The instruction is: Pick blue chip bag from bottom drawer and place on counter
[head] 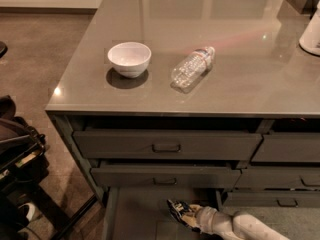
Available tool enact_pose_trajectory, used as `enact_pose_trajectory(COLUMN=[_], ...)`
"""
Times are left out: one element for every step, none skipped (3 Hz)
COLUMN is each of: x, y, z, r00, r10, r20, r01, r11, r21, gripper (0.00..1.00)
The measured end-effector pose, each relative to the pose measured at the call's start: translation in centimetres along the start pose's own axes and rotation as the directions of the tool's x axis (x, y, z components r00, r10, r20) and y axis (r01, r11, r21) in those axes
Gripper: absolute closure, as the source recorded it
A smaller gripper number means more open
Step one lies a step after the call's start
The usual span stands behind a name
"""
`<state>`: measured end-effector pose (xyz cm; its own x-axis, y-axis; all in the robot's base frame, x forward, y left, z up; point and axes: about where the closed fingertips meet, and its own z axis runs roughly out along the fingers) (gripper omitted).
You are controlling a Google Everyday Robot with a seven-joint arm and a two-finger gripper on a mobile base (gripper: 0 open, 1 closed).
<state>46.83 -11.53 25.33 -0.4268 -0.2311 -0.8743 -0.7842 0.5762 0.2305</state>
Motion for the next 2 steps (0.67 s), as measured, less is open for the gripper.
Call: enact_pose_trajectory(x=[-5.2,-11.4], y=[2.8,6.4], z=[-3.9,-6.2], r00=[0.999,0.994], r10=[-0.038,-0.085], r20=[-0.033,-0.069], r01=[0.038,0.086], r11=[0.9993,0.9963], r21=[-0.002,0.005], gripper=[1.00,1.00])
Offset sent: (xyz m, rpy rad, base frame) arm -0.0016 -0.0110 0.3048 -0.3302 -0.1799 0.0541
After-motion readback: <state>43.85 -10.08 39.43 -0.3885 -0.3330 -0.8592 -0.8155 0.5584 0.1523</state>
